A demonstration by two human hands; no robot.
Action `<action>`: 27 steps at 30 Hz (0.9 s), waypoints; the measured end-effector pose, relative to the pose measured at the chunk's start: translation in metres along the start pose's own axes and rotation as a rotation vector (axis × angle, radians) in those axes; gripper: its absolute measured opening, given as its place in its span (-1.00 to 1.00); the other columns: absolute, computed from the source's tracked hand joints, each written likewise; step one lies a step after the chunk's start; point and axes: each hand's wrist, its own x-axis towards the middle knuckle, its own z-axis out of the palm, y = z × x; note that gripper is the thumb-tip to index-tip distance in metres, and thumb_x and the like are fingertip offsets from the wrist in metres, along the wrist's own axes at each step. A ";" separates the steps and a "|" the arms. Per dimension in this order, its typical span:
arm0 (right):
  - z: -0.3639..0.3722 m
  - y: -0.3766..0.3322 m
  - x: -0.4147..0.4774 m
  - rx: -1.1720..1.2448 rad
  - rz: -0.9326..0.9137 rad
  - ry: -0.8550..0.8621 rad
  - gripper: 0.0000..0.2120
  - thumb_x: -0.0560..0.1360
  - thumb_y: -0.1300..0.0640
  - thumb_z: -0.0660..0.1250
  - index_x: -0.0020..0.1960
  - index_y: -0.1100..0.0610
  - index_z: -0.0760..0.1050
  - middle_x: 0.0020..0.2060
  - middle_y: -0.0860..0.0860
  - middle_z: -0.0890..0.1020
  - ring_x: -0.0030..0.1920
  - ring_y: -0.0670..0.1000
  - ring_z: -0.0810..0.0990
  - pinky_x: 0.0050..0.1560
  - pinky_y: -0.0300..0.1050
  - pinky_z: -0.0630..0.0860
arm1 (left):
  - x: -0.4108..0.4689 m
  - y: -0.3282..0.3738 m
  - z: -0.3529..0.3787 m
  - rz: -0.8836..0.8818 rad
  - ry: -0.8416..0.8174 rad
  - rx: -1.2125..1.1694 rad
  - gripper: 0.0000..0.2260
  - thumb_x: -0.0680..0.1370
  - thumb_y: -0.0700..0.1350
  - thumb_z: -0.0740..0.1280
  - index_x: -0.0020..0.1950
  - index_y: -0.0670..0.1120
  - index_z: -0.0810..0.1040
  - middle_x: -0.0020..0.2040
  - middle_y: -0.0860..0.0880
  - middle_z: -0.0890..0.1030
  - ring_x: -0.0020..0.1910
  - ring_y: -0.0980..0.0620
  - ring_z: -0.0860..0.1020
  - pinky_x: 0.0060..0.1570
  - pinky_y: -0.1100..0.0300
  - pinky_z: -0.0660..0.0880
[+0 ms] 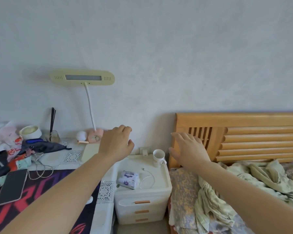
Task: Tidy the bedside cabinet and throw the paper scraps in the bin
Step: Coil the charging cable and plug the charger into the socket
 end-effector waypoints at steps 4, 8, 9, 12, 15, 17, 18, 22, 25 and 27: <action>0.047 0.023 0.037 0.029 0.032 -0.060 -0.50 0.51 -0.13 0.15 0.40 -0.01 0.22 0.35 -0.02 0.41 0.35 0.07 0.36 0.31 0.07 0.27 | 0.019 -0.004 0.049 -0.038 -0.069 -0.030 -0.66 0.48 -0.05 0.22 0.22 -0.10 0.46 0.13 -0.05 0.59 -0.06 -0.09 0.56 -0.32 0.16 0.27; 0.101 0.032 0.059 0.056 0.032 -0.119 -0.57 0.51 -0.15 0.16 0.31 0.01 0.32 0.27 -0.04 0.48 0.27 0.06 0.42 0.22 0.03 0.33 | 0.028 -0.014 0.096 -0.071 -0.152 -0.039 -0.68 0.47 -0.06 0.22 0.20 -0.10 0.47 0.07 -0.05 0.59 -0.10 -0.07 0.55 -0.33 0.15 0.28; 0.114 0.033 0.064 0.070 0.032 -0.131 -0.58 0.51 -0.15 0.16 0.30 0.00 0.33 0.25 -0.04 0.49 0.26 0.05 0.43 0.22 0.03 0.34 | 0.030 -0.018 0.108 -0.082 -0.176 -0.049 -0.68 0.46 -0.06 0.22 0.19 -0.10 0.47 0.06 -0.05 0.59 -0.11 -0.07 0.54 -0.32 0.14 0.31; 0.149 0.035 0.075 0.112 0.029 -0.164 -0.60 0.50 -0.11 0.19 0.30 -0.02 0.32 0.25 -0.06 0.50 0.24 0.04 0.44 0.21 0.01 0.35 | 0.035 -0.029 0.144 -0.097 -0.235 -0.055 -0.69 0.47 -0.06 0.20 0.19 -0.09 0.45 0.07 -0.04 0.57 -0.09 -0.07 0.54 -0.23 0.10 0.42; 0.187 0.033 0.085 0.152 0.029 -0.201 -0.61 0.50 -0.08 0.20 0.28 0.01 0.30 0.17 -0.04 0.52 0.14 0.05 0.49 0.13 0.00 0.40 | 0.041 -0.038 0.183 -0.118 -0.268 -0.098 -0.65 0.49 -0.06 0.20 0.26 -0.08 0.43 0.14 -0.04 0.57 -0.04 -0.07 0.54 -0.19 0.10 0.42; 0.212 0.029 0.091 0.156 0.003 -0.237 -0.61 0.51 -0.08 0.19 0.29 0.01 0.29 0.13 -0.05 0.53 0.12 0.05 0.50 0.11 -0.02 0.42 | 0.043 -0.043 0.208 -0.138 -0.296 -0.140 -0.64 0.50 -0.04 0.20 0.28 -0.09 0.43 0.19 -0.04 0.55 0.01 -0.07 0.54 -0.15 0.09 0.44; 0.225 0.027 0.093 0.156 -0.011 -0.257 -0.60 0.51 -0.08 0.18 0.31 0.01 0.29 0.18 -0.06 0.52 0.16 0.04 0.48 0.16 -0.02 0.40 | 0.045 -0.044 0.221 -0.137 -0.318 -0.147 -0.63 0.50 -0.04 0.20 0.29 -0.09 0.42 0.21 -0.04 0.54 0.02 -0.07 0.54 -0.13 0.09 0.44; 0.280 0.022 0.099 0.187 -0.016 -0.337 -0.56 0.53 -0.09 0.16 0.36 0.01 0.29 0.32 -0.07 0.44 0.31 0.00 0.39 0.29 -0.06 0.29 | 0.042 -0.049 0.273 -0.123 -0.428 -0.166 -0.65 0.52 -0.03 0.18 0.29 -0.06 0.39 0.20 -0.02 0.53 0.03 -0.06 0.52 -0.13 0.08 0.44; 0.321 0.022 0.100 0.235 0.025 -0.407 -0.54 0.54 -0.10 0.14 0.39 0.02 0.27 0.35 -0.08 0.40 0.35 -0.02 0.33 0.32 -0.10 0.23 | 0.040 -0.049 0.309 -0.174 -0.497 -0.206 -0.66 0.52 -0.04 0.18 0.29 -0.06 0.39 0.21 -0.02 0.52 0.05 -0.07 0.51 -0.12 0.07 0.44; 0.346 0.023 0.102 0.243 0.060 -0.463 -0.53 0.54 -0.12 0.14 0.40 0.02 0.25 0.36 -0.09 0.39 0.36 -0.02 0.32 0.32 -0.11 0.24 | 0.041 -0.047 0.334 -0.215 -0.536 -0.221 -0.66 0.52 -0.04 0.19 0.29 -0.06 0.39 0.20 -0.03 0.52 0.04 -0.07 0.51 -0.13 0.08 0.44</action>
